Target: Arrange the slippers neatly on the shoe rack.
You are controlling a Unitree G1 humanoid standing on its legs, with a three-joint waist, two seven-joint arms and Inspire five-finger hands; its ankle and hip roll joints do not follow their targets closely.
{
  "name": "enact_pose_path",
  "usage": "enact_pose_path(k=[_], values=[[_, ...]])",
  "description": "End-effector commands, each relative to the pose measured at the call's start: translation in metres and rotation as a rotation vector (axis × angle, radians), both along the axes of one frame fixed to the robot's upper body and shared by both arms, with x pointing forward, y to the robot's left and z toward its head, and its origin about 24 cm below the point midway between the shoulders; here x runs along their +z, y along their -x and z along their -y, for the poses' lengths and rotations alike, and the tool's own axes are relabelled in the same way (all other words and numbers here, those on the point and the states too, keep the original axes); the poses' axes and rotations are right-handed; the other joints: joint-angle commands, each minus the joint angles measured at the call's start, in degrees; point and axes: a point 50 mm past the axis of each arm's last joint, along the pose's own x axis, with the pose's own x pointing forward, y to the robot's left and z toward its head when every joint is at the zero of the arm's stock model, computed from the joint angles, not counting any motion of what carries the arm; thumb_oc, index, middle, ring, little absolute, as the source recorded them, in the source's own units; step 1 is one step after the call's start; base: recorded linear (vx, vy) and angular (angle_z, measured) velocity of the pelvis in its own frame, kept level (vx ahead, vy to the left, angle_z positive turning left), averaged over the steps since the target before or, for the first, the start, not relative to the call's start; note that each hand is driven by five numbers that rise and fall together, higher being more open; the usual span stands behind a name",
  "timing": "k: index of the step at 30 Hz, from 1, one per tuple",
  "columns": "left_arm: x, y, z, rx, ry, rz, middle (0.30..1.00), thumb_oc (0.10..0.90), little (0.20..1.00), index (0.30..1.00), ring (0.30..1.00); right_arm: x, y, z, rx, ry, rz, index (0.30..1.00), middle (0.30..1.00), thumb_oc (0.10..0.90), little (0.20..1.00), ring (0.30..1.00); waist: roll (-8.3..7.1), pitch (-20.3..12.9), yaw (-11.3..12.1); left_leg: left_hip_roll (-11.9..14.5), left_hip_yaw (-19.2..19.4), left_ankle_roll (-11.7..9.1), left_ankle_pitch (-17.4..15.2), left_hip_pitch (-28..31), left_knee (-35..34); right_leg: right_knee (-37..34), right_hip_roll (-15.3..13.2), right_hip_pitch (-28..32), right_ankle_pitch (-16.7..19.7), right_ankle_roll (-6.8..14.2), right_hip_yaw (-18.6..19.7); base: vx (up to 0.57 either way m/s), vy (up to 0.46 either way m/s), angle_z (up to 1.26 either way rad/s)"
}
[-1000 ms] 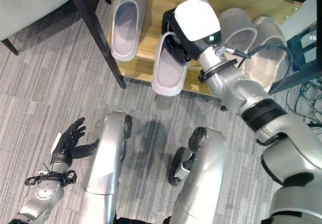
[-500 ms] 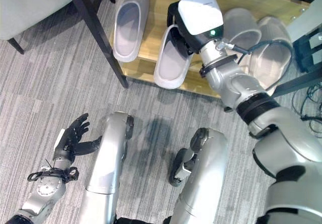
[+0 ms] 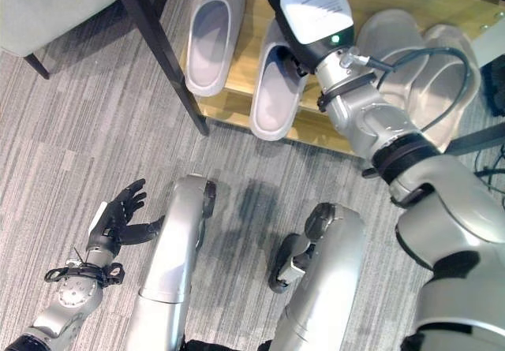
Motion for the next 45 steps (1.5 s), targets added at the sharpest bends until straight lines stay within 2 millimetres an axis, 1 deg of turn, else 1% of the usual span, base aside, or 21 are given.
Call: enact_pose_path(k=[1, 8, 12, 19, 23, 24, 25, 27, 31, 32, 33, 35, 36, 39, 40, 43, 45], values=[[0.033, -0.003, 0.011, -0.094, 0.034, 0.175, 0.900, 0.800, 0.900, 0.900, 0.900, 0.084, 0.026, -0.013, 0.075, -0.008, 0.276, 0.900, 0.900, 0.800, 0.900, 0.900, 0.80, -1.84, 1.97, -1.28, -1.05, 0.82, -2.32, -1.57, -4.84, 3.25, -0.65, 1.86, -3.24, -5.54, 1.25, 0.01, -0.018, 0.04], [0.029, 0.002, 0.002, -0.060, 0.026, 0.149, 0.900, 0.800, 0.900, 0.900, 0.900, 0.082, 0.035, -0.022, 0.159, 0.007, 0.245, 0.900, 0.900, 0.800, 0.900, 0.900, 0.38, -1.84, 1.20, -1.07, -1.29, 0.65, -2.28, -1.57, -4.60, 3.36, -0.45, 1.86, -3.39, -5.66, 1.21, 0.00, 0.000, 0.00], [0.027, 0.005, -0.003, -0.041, 0.013, 0.132, 0.900, 0.800, 0.900, 0.900, 0.900, 0.080, 0.040, -0.026, 0.209, 0.000, 0.228, 0.900, 0.900, 0.800, 0.900, 0.900, 0.49, -1.84, 0.88, -0.83, -1.45, 0.62, -2.25, -1.57, -4.60, 3.14, -0.24, 1.86, -3.37, -5.58, 1.05, 0.00, 0.003, -0.01], [0.024, 0.011, -0.013, -0.007, 0.003, 0.114, 0.900, 0.800, 0.900, 0.900, 0.900, 0.071, 0.045, -0.027, 0.229, 0.068, 0.183, 0.900, 0.900, 0.800, 0.900, 0.900, 0.13, -1.84, 0.11, -0.59, -1.43, 0.57, -1.93, -1.57, -4.11, 3.53, -0.24, 1.86, -3.46, -5.60, 1.13, 0.00, 0.003, -0.01], [0.024, 0.014, -0.015, 0.011, 0.006, 0.112, 0.900, 0.800, 0.900, 0.900, 0.900, 0.068, 0.050, -0.025, 0.254, 0.059, 0.184, 0.900, 0.900, 0.800, 0.900, 0.900, 0.06, -1.84, -0.29, -0.43, -1.35, 0.43, -1.76, -1.57, -4.13, 3.47, -0.16, 1.86, -3.41, -5.65, 1.20, -0.04, -0.002, -0.05], [0.023, 0.016, -0.017, 0.023, 0.003, 0.108, 0.900, 0.800, 0.900, 0.900, 0.900, 0.062, 0.055, -0.022, 0.283, 0.028, 0.177, 0.900, 0.900, 0.800, 0.900, 0.900, -0.18, -1.84, -0.81, -0.54, -1.06, 0.37, -1.47, -1.57, -4.02, 3.67, -0.33, 1.86, -3.35, -5.50, 1.56, -0.09, 0.012, 0.01], [0.024, 0.020, -0.021, 0.052, 0.019, 0.113, 0.900, 0.800, 0.900, 0.900, 0.900, 0.051, 0.066, -0.023, 0.370, -0.039, 0.166, 0.900, 0.900, 0.800, 0.900, 0.900, -0.10, -1.84, -1.57, -0.53, -0.78, 0.35, -1.28, -1.57, -4.13, 3.57, -0.30, 1.86, -3.47, -5.67, 1.52, -0.08, 0.006, 0.02], [0.023, 0.021, -0.021, 0.057, 0.020, 0.108, 0.900, 0.800, 0.900, 0.900, 0.900, 0.047, 0.068, -0.023, 0.389, -0.066, 0.158, 0.900, 0.900, 0.800, 0.900, 0.900, -0.29, -1.84, -1.53, -0.53, -0.79, 0.36, -1.33, -1.57, -3.90, 3.64, -0.27, 1.86, -3.40, -5.64, 1.48, -0.04, 0.011, -0.02], [0.021, 0.024, -0.020, 0.067, 0.030, 0.102, 0.900, 0.800, 0.900, 0.900, 0.900, 0.038, 0.078, -0.029, 0.493, -0.160, 0.129, 0.900, 0.900, 0.800, 0.900, 0.900, 0.34, -1.84, -1.83, -0.28, -0.95, 0.60, -1.71, -1.57, -3.09, 3.45, -0.07, 1.86, -3.40, -5.27, 0.98, -0.03, 0.045, -0.08], [0.020, 0.025, -0.020, 0.072, 0.039, 0.101, 0.900, 0.800, 0.900, 0.900, 0.900, 0.033, 0.083, -0.032, 0.553, -0.216, 0.098, 0.900, 0.900, 0.800, 0.900, 0.900, 0.67, -1.84, -1.97, -0.16, -1.07, 0.75, -1.94, -1.57, -2.54, 3.28, 0.05, 1.86, -3.38, -5.01, 0.68, -0.02, 0.043, -0.10], [0.021, 0.024, -0.020, 0.072, 0.037, 0.104, 0.900, 0.800, 0.900, 0.900, 0.900, 0.034, 0.083, -0.032, 0.554, -0.217, 0.101, 0.900, 0.900, 0.800, 0.900, 0.900, 0.59, -1.84, -1.82, -0.07, -1.15, 0.77, -2.12, -1.57, -2.60, 3.16, 0.08, 1.86, -3.49, -5.10, 0.52, -0.02, 0.050, -0.11], [0.021, 0.024, -0.019, 0.070, 0.047, 0.103, 0.900, 0.800, 0.900, 0.900, 0.900, 0.030, 0.088, -0.034, 0.627, -0.299, 0.060, 0.900, 0.900, 0.800, 0.900, 0.900, 0.78, -1.84, -2.03, 0.11, -1.26, 0.93, -2.20, -1.57, -2.20, 3.05, 0.28, 1.86, -3.43, -4.86, 0.31, -0.01, 0.053, -0.15], [0.022, 0.022, -0.018, 0.070, 0.059, 0.109, 0.900, 0.800, 0.900, 0.900, 0.900, 0.027, 0.094, -0.036, 0.716, -0.409, 0.008, 0.900, 0.900, 0.800, 0.900, 0.900, 0.79, -1.84, -2.22, 0.33, -1.33, 1.20, -2.73, -1.57, -1.90, 2.54, 0.44, 1.86, -3.82, -4.73, -0.17, -0.01, 0.067, -0.15], [0.020, 0.023, -0.019, 0.068, 0.066, 0.094, 0.900, 0.800, 0.900, 0.900, 0.900, 0.017, 0.099, -0.035, 0.829, -0.560, -0.098, 0.900, 0.900, 0.800, 0.900, 0.900, 1.00, -1.84, -2.32, 0.83, -1.27, 1.38, -2.64, -1.57, -1.05, 2.59, 0.78, 1.86, -3.27, -4.38, -0.32, -0.04, 0.058, -0.19], [0.020, 0.023, -0.019, 0.064, 0.074, 0.091, 0.900, 0.800, 0.900, 0.900, 0.900, 0.009, 0.104, -0.037, 0.926, -0.644, -0.220, 0.900, 0.900, 0.800, 0.900, 0.900, 0.99, -1.84, -2.56, 1.09, -1.18, 1.34, -2.72, -1.57, -0.57, 2.54, 0.89, 1.86, -3.25, -4.03, -0.29, -0.07, 0.067, -0.10], [0.020, 0.023, -0.019, 0.058, 0.076, 0.087, 0.900, 0.800, 0.900, 0.900, 0.900, 0.000, 0.107, -0.038, 0.991, -0.686, -0.374, 0.900, 0.900, 0.800, 0.900, 0.900, 0.88, -1.84, -2.80, 1.26, -1.37, 1.26, -2.62, -1.57, -0.55, 2.29, 0.83, 1.86, -3.12, -3.75, -0.22, -0.04, 0.042, -0.09], [0.020, 0.023, -0.019, 0.049, 0.076, 0.083, 0.900, 0.800, 0.900, 0.900, 0.900, -0.005, 0.111, -0.039, 1.011, -0.663, -0.471, 0.900, 0.900, 0.800, 0.900, 0.900, 0.66, -1.84, -3.02, 1.40, -1.49, 1.16, -2.57, -1.57, -0.53, 2.13, 0.76, 1.86, -3.09, -3.58, -0.07, -0.03, 0.043, -0.11]])
